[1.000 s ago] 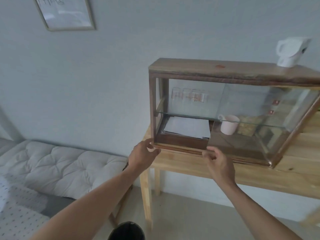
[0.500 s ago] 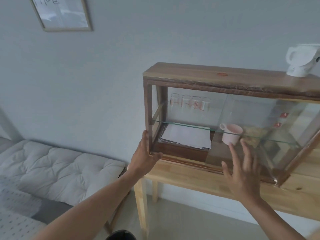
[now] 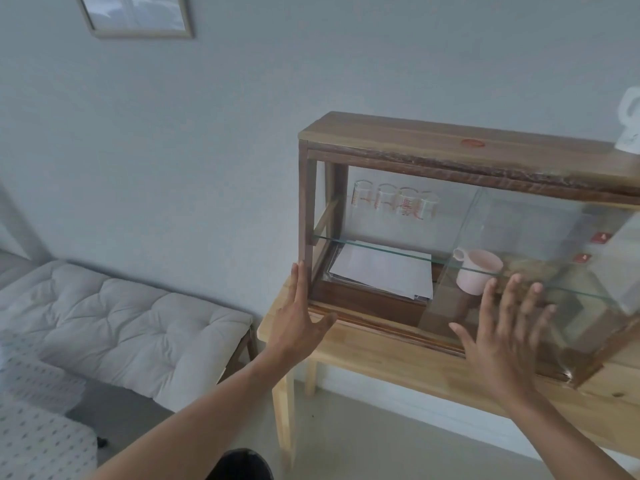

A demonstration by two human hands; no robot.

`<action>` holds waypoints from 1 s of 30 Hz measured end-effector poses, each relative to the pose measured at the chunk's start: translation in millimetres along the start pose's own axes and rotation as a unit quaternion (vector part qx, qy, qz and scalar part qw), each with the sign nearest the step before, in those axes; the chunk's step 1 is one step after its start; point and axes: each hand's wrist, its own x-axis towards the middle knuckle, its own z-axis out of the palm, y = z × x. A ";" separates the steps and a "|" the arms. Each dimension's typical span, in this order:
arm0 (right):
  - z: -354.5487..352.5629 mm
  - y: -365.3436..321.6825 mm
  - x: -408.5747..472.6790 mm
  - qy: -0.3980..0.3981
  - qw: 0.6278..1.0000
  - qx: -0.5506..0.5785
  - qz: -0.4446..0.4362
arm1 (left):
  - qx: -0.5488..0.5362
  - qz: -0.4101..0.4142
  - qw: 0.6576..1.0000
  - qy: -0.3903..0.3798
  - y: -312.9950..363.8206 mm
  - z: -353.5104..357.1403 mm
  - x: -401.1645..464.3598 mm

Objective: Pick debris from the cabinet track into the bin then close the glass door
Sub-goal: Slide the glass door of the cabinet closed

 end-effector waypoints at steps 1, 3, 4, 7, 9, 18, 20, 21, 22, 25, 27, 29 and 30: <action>1.2 -3.8 0.8 0.003 1.000 0.002 -0.001 | -0.003 0.001 1.000 0.000 -0.2 0.9 0.2; 3.2 -13.0 2.7 0.002 1.000 0.005 -0.004 | -0.003 0.000 1.000 0.001 -0.8 1.9 -0.4; 4.1 -18.5 4.0 0.000 1.000 0.006 -0.003 | -0.001 0.000 1.000 0.001 -1.0 2.2 -0.9; 5.9 -39.0 8.5 -0.007 1.000 0.017 -0.008 | 0.002 0.001 1.000 0.001 -1.4 2.8 -1.9; 6.2 -54.5 12.2 -0.009 1.000 0.019 -0.016 | 0.008 -0.001 1.000 0.002 -0.4 3.2 -2.1; 3.2 -131.4 26.4 0.008 0.997 0.054 -0.050 | 0.011 -0.019 1.000 0.004 2.0 5.0 -1.5; 3.5 -145.6 29.0 0.008 0.997 0.055 -0.058 | 0.016 -0.020 1.000 0.005 2.5 5.1 -1.8; 3.2 -151.6 29.9 0.007 0.997 0.056 -0.057 | 0.015 -0.021 1.000 0.005 2.7 5.4 -1.8; 2.9 -156.6 30.4 0.005 0.997 0.057 -0.054 | 0.012 -0.022 1.000 0.005 2.8 5.7 -1.7; 2.0 -164.8 31.8 0.002 0.997 0.060 -0.051 | 0.000 -0.023 1.000 0.007 2.7 6.2 -2.2; 1.5 -167.7 32.9 0.002 0.996 0.063 -0.056 | -0.007 -0.022 1.000 0.011 1.7 6.0 -2.4; 0.7 -171.2 33.7 0.001 0.996 0.066 -0.059 | -0.013 -0.022 1.000 0.012 1.1 5.4 -2.2; 0.4 -173.2 34.2 0.000 0.996 0.068 -0.062 | -0.013 -0.022 1.000 0.013 1.0 5.3 -2.0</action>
